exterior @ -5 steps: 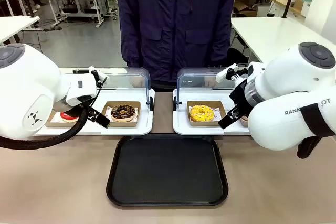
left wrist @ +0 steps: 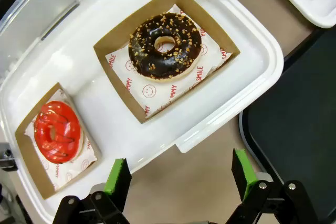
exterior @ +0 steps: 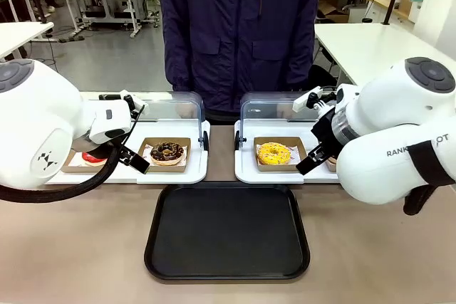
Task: Move the fourth donut from the left to the tray.
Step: Pick up the Paper togo box containing the Donut indicated by the person and place it on the Handle tray.
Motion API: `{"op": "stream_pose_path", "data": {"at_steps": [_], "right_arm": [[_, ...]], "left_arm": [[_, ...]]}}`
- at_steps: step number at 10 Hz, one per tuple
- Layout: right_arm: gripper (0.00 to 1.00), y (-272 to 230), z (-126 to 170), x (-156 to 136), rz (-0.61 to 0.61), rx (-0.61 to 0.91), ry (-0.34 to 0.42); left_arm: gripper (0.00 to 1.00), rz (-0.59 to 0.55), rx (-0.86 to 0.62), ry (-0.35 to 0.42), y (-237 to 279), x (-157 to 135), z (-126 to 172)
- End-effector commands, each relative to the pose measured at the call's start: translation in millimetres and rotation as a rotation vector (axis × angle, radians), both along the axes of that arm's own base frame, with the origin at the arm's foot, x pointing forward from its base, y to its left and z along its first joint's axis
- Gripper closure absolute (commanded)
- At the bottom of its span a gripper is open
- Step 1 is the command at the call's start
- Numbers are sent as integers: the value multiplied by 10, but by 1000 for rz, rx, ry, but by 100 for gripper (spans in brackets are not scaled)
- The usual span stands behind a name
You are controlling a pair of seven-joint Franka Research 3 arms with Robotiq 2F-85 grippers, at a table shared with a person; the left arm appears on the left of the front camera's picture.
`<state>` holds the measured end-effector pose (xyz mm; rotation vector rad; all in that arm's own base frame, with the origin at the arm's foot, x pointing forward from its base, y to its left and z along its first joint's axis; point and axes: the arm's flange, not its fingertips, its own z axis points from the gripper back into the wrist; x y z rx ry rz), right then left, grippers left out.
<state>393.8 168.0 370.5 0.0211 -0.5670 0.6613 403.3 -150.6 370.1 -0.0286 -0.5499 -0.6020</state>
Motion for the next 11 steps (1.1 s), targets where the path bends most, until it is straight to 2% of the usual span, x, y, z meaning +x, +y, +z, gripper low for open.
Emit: {"op": "stream_pose_path", "data": {"at_steps": [1, 4, 5, 6, 7, 8, 10, 11], "right_arm": [[0, -2, 0, 1, -1, 1, 0], [0, -2, 0, 1, -1, 1, 0], [0, 0, 0, 0, 0, 0, 0], [0, -70, 315, 78, 15, 46, 5], [0, -270, 733, 183, 3, 108, -15], [0, -494, 989, 222, 4, 162, -20], [0, -1257, 1412, 215, 32, 296, -29], [0, -1672, 1486, 192, 52, 362, -33]], "left_arm": [[0, 0, 0, 0, 0, 0, 2], [0, 0, 0, 0, 0, 0, 0], [0, -85, -30, -8, 40, 13, 225], [0, -109, -76, -20, 138, 65, 529], [0, -128, -123, 42, 353, 183, 938], [0, -164, -157, 75, 534, 261, 1190], [0, -311, -223, 137, 1137, 403, 1538], [0, -399, -249, 159, 1516, 412, 1618]]}}
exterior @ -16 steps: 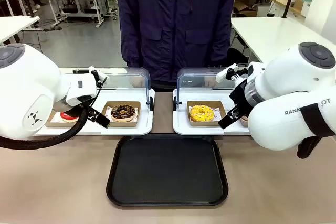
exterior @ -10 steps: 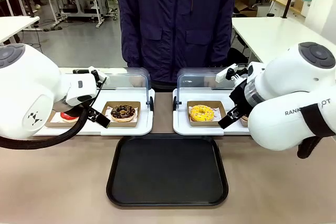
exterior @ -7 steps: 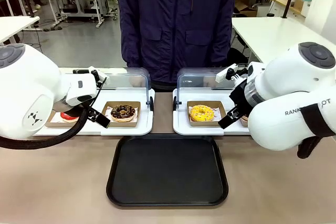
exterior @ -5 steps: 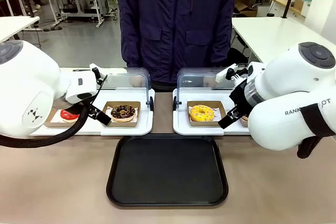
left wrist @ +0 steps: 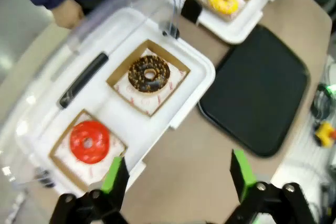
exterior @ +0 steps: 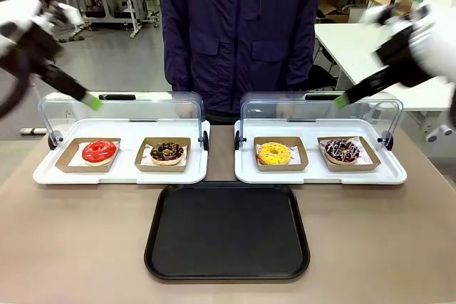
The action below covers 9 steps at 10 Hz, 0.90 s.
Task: Move the fourth donut from the left to the tray.
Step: Pick up the Paper togo box containing the Donut indicated by the person and place it on the Handle tray.
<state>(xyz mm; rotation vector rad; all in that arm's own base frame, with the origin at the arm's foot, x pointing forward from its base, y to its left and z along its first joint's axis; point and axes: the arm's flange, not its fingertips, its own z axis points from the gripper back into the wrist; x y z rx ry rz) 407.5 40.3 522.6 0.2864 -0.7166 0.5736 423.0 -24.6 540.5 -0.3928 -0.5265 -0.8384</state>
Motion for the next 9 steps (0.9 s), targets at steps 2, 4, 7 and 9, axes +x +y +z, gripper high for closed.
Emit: {"op": "stream_pose_path", "data": {"at_steps": [2, 4, 7, 9], "right_arm": [[0, -1325, -49, 10, 134, 177, -46], [0, -2079, -239, -51, 161, 274, -110], [0, -2542, -522, -239, 169, 353, -202], [0, -2662, -584, -235, 183, 353, -233]], "left_arm": [[0, -223, -106, 36, 1066, 276, -39], [0, -228, -203, 6, 1601, 282, -153], [0, -241, -296, -102, 2047, 220, -337], [0, -245, -315, -151, 2136, 138, -402]]}}
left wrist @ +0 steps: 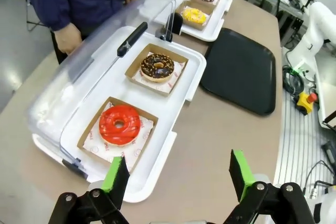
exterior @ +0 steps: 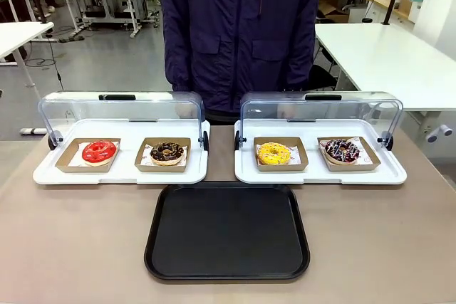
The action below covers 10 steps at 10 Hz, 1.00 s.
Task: Move the fourth donut from the left to the tray.
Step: Pick up the Paper togo box containing the Donut indicated by the person and place it on the Handle tray.
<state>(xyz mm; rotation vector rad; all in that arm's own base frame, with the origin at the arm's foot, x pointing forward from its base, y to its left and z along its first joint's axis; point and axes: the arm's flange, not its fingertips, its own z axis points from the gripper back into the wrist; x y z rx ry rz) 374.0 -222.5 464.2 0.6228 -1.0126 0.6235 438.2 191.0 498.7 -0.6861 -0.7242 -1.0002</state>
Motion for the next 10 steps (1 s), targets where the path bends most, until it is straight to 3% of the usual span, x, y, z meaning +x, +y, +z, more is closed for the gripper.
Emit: {"op": "stream_pose_path", "data": {"at_steps": [1, 4, 6, 10], "right_arm": [[0, -55, -26, 113, 30, 6, -36], [0, -65, -34, 133, 29, 18, -40], [0, -24, -76, 103, 23, 31, -20], [0, -24, -76, 103, 23, 31, -20]], "left_arm": [[0, -7, -30, -52, 5, -67, -3], [0, -11, -49, -98, 94, -106, -63], [0, 2, -17, -58, 112, -82, 4], [0, 2, -17, -58, 112, -82, 4]]}}
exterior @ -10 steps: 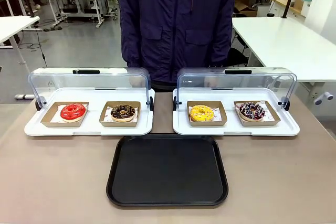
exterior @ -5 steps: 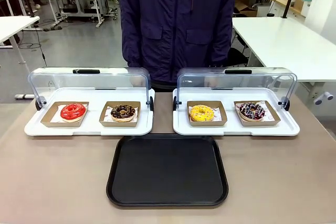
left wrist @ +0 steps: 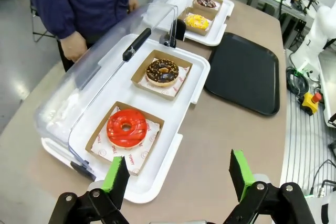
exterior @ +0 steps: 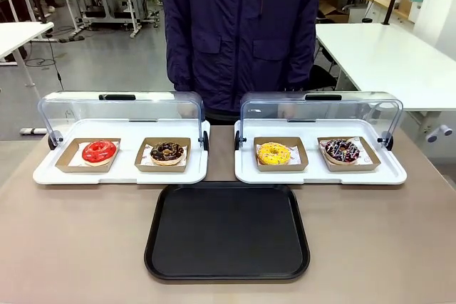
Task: Move the fourth donut from the left to the tray.
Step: Pick up the Paper togo box containing the Donut indicated by the person and place it on the Handle tray.
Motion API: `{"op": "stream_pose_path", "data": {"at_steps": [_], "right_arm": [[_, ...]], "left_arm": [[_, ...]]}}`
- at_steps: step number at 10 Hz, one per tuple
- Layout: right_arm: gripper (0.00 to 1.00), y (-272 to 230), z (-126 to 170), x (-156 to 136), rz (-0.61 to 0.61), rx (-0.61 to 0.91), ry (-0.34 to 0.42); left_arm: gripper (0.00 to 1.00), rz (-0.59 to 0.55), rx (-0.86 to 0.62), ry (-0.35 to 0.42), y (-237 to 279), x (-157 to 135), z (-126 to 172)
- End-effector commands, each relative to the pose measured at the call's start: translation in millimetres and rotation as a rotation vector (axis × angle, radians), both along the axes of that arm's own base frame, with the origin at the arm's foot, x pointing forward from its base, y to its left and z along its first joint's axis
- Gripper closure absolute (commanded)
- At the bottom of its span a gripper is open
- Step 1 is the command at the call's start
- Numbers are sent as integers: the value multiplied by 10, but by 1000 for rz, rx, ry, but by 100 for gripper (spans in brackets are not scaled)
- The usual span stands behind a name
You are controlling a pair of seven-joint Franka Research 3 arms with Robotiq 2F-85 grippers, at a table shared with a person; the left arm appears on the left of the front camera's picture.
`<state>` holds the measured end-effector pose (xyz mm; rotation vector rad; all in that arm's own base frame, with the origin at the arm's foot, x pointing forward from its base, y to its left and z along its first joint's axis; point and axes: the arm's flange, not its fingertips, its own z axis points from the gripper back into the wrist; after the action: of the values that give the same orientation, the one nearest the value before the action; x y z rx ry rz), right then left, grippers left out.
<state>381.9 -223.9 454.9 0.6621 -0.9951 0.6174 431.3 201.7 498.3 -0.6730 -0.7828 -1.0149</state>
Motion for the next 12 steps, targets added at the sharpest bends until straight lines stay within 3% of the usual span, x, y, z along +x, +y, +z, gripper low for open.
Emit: {"op": "stream_pose_path", "data": {"at_steps": [1, 11, 12], "right_arm": [[0, -10, 17, 24, 5, 5, -45], [0, -10, 17, 24, 5, 5, -45], [0, -10, 17, 24, 5, 5, -45]], "left_arm": [[0, -1, -1, -2, 5, -13, 9], [0, 3, 0, 0, 11, -5, 0], [0, -40, -86, -31, 255, -47, 112]]}}
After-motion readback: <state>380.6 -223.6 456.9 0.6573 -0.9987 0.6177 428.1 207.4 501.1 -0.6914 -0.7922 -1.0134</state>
